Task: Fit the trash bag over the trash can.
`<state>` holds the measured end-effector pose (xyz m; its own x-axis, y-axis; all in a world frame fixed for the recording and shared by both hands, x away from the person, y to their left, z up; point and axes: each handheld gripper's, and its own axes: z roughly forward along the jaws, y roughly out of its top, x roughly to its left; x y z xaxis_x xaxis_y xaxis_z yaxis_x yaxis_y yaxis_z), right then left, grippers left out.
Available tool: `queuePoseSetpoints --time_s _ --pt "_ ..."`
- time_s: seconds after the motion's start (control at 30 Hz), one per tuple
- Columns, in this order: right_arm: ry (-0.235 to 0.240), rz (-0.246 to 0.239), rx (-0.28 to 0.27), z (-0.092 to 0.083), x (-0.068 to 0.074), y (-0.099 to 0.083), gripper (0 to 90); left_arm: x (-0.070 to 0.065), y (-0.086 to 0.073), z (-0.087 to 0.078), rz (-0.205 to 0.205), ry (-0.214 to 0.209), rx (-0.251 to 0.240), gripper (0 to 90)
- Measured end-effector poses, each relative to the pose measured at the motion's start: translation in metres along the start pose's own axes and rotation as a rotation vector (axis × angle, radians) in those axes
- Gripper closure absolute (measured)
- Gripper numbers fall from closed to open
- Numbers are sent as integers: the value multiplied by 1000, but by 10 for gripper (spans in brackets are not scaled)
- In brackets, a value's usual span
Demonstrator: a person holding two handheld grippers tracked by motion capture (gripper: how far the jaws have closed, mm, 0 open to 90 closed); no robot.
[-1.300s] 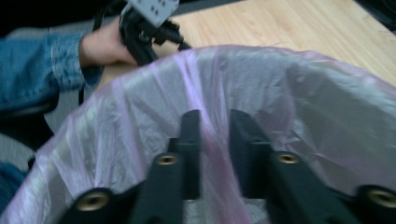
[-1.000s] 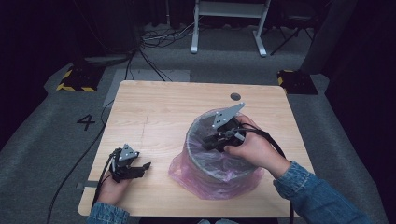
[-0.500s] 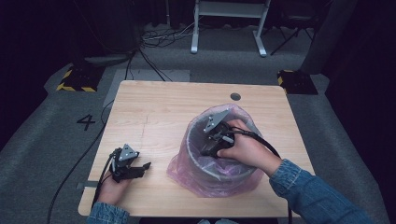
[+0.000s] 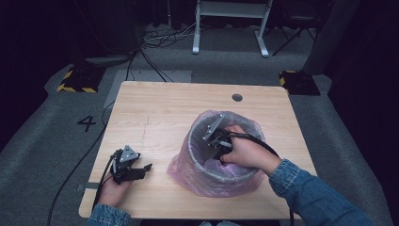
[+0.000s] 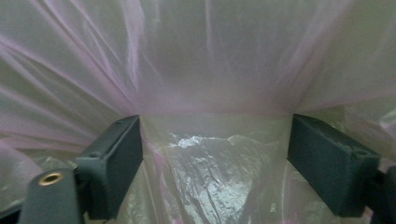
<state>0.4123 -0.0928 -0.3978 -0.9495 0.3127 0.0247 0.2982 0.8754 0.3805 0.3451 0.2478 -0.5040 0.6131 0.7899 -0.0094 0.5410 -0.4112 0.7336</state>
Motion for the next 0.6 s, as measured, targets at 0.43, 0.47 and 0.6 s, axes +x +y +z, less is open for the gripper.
queuePoseSetpoints --time_s 0.43,0.47,0.6 --pt "6 17 -271 -62 10 4 304 0 0 0 5 1 -1 333" --pt "1 17 -292 -69 11 4 318 0 0 0 4 2 -2 333" --pt "-28 21 -382 -96 12 4 358 0 0 0 4 2 -2 333"
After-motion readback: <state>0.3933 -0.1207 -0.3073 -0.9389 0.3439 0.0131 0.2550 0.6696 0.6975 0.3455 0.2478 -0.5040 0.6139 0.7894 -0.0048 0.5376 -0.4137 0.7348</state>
